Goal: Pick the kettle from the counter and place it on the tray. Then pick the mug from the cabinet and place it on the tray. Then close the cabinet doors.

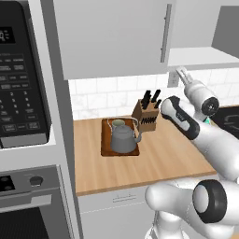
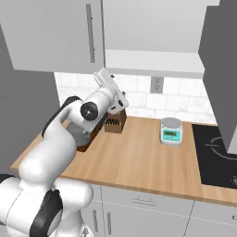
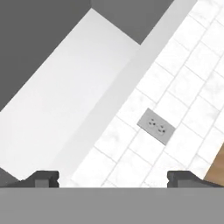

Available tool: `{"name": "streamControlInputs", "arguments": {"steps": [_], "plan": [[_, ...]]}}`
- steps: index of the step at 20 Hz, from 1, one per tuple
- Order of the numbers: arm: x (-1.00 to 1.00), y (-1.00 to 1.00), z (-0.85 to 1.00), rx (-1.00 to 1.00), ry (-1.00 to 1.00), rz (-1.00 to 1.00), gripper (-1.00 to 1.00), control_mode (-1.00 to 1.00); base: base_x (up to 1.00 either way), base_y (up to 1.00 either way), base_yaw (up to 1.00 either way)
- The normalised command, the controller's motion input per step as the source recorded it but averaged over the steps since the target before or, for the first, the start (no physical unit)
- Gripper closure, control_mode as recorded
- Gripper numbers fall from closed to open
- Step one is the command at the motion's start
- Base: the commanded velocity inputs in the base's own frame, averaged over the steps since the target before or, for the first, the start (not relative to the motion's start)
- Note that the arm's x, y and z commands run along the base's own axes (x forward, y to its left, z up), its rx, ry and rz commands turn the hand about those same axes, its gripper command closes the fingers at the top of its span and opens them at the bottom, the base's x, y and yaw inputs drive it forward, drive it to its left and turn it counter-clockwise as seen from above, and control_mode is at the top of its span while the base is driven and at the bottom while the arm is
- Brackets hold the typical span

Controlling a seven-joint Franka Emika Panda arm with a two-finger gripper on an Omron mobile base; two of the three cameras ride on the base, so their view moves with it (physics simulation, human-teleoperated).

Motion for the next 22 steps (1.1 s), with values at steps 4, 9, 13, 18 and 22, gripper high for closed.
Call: {"name": "streamControlInputs", "arguments": {"steps": [4,9,13,18,22], "plan": [[-0.53,-0.65,0.22,0.17,0.26,-0.08,-1.00,-1.00,0.00,0.00,0.00],[-0.23,-0.53,0.20,0.14,0.48,-0.07,-1.00,-1.00,0.00,0.00,0.00],[-0.30,-0.47,-0.03,0.17,0.40,-0.07,-1.00,-1.00,0.00,0.00,0.00],[-0.53,-0.37,-0.43,0.21,0.11,0.00,-1.00,-1.00,0.00,0.00,0.00],[-0.72,-0.08,-0.64,0.22,-0.01,0.00,-1.00,-1.00,0.00,0.00,0.00]]}}
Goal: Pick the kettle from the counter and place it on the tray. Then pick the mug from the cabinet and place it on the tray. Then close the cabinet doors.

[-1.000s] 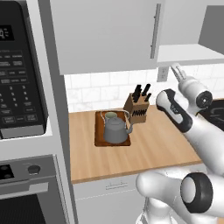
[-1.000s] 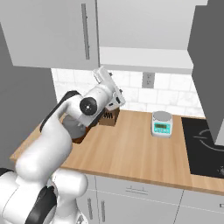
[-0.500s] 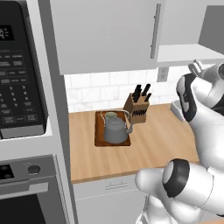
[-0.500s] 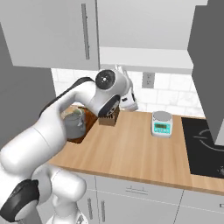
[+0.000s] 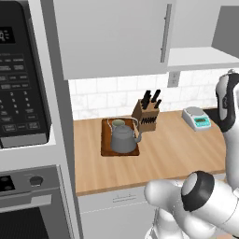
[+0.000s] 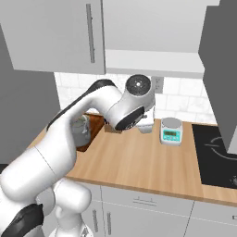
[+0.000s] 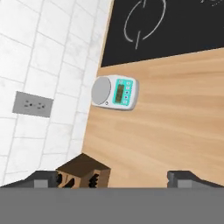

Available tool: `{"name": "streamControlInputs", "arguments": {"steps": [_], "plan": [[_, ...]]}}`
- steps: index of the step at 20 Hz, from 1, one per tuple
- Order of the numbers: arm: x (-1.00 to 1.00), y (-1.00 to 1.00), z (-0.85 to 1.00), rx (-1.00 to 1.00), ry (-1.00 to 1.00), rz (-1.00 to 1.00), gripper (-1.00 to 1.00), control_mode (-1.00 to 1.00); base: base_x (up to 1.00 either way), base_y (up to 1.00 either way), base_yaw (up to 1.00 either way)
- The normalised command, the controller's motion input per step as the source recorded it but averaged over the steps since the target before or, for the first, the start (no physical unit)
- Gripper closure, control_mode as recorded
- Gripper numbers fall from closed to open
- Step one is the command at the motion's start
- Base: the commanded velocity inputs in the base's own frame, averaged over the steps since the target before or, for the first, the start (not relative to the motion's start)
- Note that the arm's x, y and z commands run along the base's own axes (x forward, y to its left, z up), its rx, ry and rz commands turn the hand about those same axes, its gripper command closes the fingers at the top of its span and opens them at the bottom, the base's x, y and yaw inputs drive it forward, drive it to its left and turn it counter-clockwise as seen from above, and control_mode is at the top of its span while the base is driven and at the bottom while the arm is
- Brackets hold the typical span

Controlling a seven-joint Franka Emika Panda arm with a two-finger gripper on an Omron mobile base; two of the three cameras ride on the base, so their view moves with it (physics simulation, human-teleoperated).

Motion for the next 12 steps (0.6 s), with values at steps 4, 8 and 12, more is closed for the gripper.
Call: {"name": "streamControlInputs", "arguments": {"steps": [4,8,12], "plan": [[-0.17,0.28,-0.29,0.08,0.00,-0.02,-1.00,-1.00,0.00,0.00,0.00],[-0.04,0.16,-0.13,0.05,0.00,-0.04,-1.00,-1.00,0.00,0.00,0.00],[-0.09,-0.01,-0.09,0.10,0.00,-0.01,-1.00,-1.00,0.00,0.00,0.00]]}}
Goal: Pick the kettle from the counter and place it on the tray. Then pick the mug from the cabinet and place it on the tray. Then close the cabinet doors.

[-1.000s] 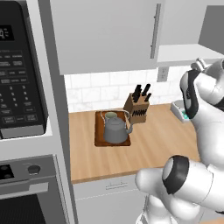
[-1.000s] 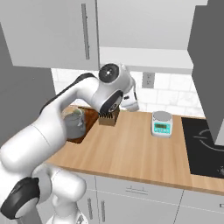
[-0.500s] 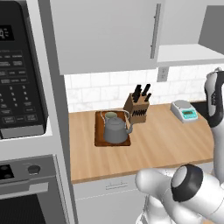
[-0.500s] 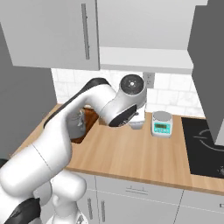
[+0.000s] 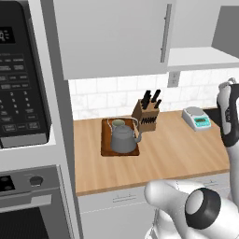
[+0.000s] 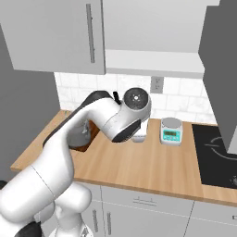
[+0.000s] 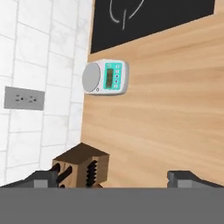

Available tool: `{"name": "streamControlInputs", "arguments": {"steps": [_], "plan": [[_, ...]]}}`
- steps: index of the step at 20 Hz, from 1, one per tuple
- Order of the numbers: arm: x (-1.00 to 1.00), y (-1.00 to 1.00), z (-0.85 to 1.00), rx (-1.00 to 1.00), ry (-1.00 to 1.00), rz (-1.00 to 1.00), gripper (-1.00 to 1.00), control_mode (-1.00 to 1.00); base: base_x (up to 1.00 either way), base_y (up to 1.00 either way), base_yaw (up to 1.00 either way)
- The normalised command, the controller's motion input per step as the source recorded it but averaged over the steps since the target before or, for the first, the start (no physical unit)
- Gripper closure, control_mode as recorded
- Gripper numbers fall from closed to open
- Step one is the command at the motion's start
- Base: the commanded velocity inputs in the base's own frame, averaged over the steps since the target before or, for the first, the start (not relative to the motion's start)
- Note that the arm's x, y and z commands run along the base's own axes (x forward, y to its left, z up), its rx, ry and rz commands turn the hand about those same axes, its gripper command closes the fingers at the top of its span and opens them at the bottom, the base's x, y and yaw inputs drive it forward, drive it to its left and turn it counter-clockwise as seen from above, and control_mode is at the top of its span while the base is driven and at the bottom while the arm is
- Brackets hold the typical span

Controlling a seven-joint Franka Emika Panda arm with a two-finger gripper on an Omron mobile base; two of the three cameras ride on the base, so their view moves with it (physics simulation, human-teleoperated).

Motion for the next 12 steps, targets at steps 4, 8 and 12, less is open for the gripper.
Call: {"name": "streamControlInputs", "arguments": {"steps": [4,8,12], "plan": [[-0.10,-0.14,-0.20,0.21,-0.07,0.00,-1.00,-1.00,0.00,0.00,0.00],[-0.02,-0.02,-0.16,0.16,-0.06,0.00,-1.00,-1.00,0.00,0.00,0.00],[0.00,0.00,-0.07,0.12,-0.07,0.00,-1.00,-1.00,0.00,0.00,0.00]]}}
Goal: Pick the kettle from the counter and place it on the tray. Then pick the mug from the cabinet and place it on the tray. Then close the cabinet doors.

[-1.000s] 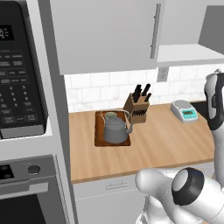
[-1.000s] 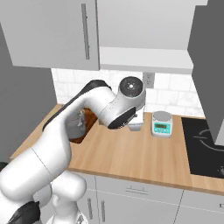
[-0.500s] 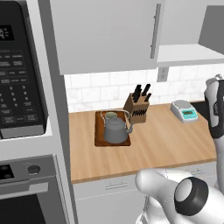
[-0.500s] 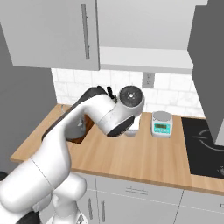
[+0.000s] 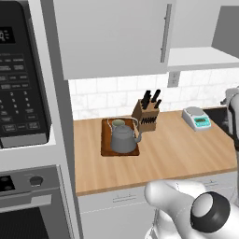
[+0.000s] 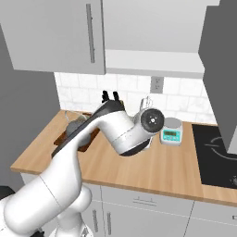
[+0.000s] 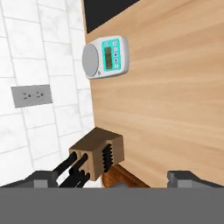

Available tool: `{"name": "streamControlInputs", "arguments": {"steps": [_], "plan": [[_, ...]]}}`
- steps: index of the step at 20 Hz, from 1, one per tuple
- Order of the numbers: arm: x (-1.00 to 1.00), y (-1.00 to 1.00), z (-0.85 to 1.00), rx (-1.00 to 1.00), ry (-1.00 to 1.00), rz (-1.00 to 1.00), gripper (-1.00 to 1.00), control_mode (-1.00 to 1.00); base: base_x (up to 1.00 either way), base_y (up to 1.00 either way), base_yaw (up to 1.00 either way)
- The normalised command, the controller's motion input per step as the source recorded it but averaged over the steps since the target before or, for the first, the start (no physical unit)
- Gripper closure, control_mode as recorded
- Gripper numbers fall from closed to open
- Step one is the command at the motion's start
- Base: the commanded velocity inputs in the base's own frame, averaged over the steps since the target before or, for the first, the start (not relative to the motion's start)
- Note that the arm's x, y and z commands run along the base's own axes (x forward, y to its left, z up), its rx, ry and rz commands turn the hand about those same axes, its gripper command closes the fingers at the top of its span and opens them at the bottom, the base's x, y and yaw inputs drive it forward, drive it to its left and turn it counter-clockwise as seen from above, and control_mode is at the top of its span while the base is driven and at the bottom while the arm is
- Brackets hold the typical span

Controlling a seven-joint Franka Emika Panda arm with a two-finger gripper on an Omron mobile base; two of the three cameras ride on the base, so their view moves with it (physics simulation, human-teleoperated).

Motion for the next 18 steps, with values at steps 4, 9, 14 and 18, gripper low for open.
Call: {"name": "streamControlInputs", "arguments": {"steps": [4,9,14,18], "plan": [[0.00,-0.06,-0.06,0.18,-0.07,0.00,-1.00,-1.00,0.00,0.00,0.00],[0.00,-0.13,-0.17,0.22,-0.09,0.01,-1.00,-1.00,0.00,0.00,0.00],[0.09,-0.20,-0.06,0.27,-0.20,0.05,-1.00,-1.00,0.00,0.00,0.00],[0.08,-0.49,0.20,0.29,-0.39,0.03,-1.00,-1.00,0.00,0.00,0.00]]}}
